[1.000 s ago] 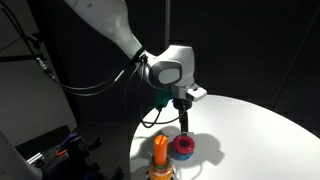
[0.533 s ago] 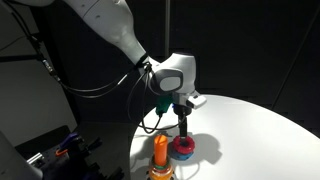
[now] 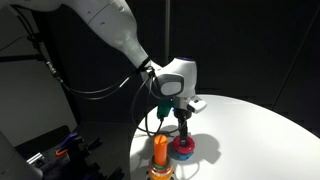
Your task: Put the red ring around the orange rod
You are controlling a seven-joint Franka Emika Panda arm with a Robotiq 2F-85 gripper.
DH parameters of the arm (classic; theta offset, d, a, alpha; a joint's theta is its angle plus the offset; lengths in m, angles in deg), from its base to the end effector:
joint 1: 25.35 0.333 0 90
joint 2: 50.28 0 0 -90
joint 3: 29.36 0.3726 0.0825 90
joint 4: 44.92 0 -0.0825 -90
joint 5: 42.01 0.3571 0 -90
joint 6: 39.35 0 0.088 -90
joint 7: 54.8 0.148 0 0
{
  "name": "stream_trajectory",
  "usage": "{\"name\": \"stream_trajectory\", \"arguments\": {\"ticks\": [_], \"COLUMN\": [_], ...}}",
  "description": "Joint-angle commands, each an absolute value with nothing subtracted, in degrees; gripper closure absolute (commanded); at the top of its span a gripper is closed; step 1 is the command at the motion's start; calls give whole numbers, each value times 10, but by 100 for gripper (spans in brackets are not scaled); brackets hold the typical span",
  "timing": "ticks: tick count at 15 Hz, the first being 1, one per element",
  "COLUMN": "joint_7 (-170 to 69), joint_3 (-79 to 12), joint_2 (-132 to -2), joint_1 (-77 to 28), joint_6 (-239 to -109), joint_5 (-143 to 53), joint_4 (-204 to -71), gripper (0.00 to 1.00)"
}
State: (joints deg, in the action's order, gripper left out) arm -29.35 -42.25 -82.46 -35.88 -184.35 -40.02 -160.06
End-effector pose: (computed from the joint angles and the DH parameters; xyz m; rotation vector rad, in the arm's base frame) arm 0.5658 -0.2388 0.2048 2.7706 -1.2535 -0.0363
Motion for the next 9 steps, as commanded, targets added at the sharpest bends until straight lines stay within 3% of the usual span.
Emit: {"name": "stream_trajectory", "arguments": {"ticks": [1, 5, 6, 7, 9], "joint_7": [-325, -336, -338, -340, -341], "joint_3": [-423, -422, -422, -422, -422], "joint_2": [-839, -846, -848, -849, -851], "joint_1": [-363, -364, -364, -364, -364], "joint_6": [-1841, -1842, -1841, -1841, -1840], "joint_5": [-383, -381, -380, -380, -380], "joint_4": [-1579, -1574, -1572, -1571, -1569], "gripper": [0, 4, 8, 19, 23]}}
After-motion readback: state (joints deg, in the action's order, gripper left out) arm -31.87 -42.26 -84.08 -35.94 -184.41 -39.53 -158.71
